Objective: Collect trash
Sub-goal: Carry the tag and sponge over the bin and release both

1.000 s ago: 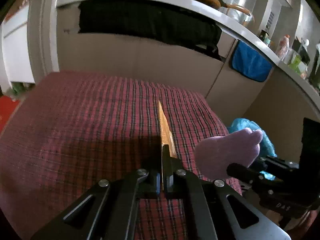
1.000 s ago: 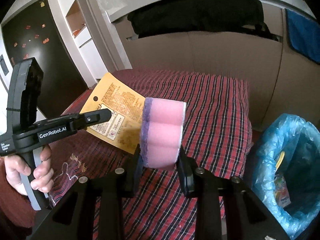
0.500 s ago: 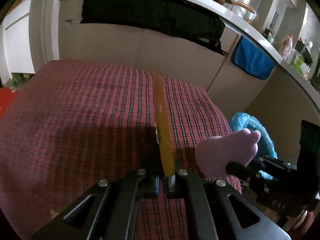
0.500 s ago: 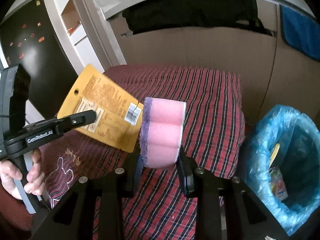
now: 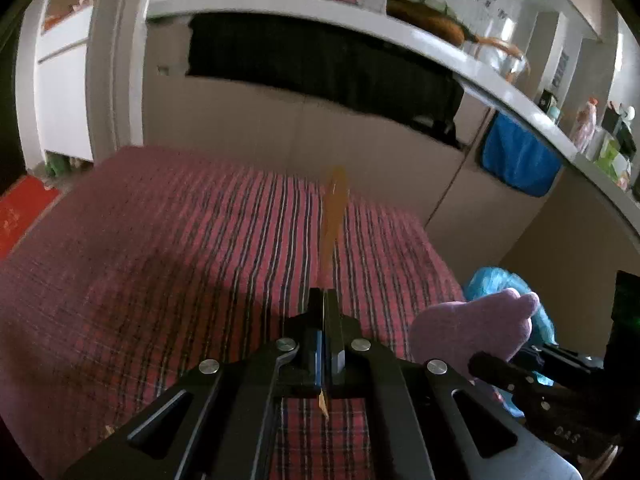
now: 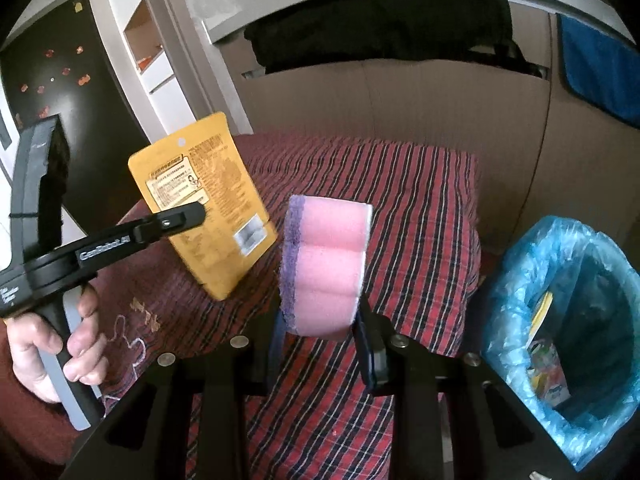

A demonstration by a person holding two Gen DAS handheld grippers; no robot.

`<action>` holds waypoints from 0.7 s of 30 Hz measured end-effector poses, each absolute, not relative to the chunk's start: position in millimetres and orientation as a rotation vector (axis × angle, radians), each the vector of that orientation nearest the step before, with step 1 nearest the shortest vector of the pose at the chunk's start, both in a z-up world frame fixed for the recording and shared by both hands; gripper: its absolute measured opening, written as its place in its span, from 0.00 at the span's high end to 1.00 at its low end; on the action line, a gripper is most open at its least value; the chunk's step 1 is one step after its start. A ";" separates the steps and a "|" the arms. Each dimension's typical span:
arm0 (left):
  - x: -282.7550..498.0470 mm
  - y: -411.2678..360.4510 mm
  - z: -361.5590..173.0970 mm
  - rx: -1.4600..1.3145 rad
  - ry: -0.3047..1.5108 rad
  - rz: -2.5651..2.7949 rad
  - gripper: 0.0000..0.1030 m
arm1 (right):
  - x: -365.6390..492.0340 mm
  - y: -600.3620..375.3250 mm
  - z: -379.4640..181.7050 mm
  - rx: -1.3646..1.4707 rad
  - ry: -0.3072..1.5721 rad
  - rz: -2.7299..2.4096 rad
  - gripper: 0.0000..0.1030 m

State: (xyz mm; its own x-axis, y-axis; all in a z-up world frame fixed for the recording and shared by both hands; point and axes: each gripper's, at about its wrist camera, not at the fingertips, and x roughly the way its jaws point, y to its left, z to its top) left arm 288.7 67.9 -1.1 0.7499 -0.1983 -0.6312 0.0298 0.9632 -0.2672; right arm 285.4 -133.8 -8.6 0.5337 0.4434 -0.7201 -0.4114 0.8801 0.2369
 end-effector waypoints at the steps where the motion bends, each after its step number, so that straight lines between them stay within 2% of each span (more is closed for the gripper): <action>1: 286.1 67.0 3.3 -0.243 0.699 -0.122 1.00 | 284.9 -135.9 -4.7 0.042 0.859 0.508 0.72; 12: 266.3 28.9 55.9 -0.199 0.563 -0.160 1.00 | 273.6 -166.9 52.1 0.018 0.699 0.486 0.73; 21: 267.0 -48.4 79.0 -0.160 0.497 -0.265 1.00 | 264.7 -222.7 82.3 -0.002 0.613 0.402 0.73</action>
State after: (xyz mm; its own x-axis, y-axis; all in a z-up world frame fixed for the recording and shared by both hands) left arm 267.0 -48.4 79.0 0.8461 -0.2888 -0.4481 0.2117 0.9535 -0.2147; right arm 264.7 -222.7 82.3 0.7429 0.3665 -0.5602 -0.3675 0.9227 0.1163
